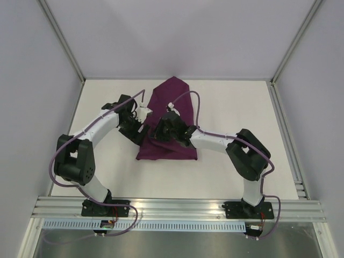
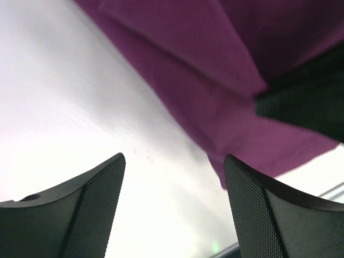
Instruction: Prepare the surgical pack
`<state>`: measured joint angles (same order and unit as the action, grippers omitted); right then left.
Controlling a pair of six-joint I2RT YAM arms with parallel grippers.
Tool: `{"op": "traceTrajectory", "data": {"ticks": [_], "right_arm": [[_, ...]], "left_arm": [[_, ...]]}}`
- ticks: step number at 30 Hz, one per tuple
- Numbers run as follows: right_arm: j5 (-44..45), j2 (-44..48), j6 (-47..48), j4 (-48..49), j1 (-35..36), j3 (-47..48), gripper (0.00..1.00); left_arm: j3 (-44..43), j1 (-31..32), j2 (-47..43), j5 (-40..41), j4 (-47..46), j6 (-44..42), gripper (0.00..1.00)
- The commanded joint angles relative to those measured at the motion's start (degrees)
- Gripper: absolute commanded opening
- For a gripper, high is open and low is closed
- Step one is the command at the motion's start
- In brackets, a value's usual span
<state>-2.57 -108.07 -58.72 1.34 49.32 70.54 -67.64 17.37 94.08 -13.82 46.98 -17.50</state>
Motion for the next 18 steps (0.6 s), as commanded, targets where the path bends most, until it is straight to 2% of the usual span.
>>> {"op": "traceTrajectory", "data": {"ticks": [1,3,7,9,14,18], "right_arm": [[-0.42,-2.05,-1.58,5.86,0.78,1.96,0.01],[-1.73,-2.93,-1.31,5.86,0.78,2.93,0.04],[-3.84,-4.6,-0.52,5.43,0.78,4.51,0.23],[-4.63,-4.43,0.44,4.29,0.86,5.04,0.36],[-3.59,0.31,3.86,1.47,0.6,4.08,0.42],[-2.27,9.35,6.68,-0.28,-0.19,0.83,0.44]], "left_arm": [[-4.6,-2.51,-3.9,-2.78,7.57,-2.63,0.84],[-5.05,-3.13,-4.34,-4.27,9.0,-3.24,0.84],[-5.49,-3.39,-4.0,-5.77,9.01,-2.9,0.85],[-6.62,-3.83,-3.3,-5.78,8.05,-1.94,0.85],[-11.1,-4.18,0.74,-5.6,6.72,0.79,0.85],[-15.41,-4.18,6.71,-6.48,6.63,2.2,0.84]]}}
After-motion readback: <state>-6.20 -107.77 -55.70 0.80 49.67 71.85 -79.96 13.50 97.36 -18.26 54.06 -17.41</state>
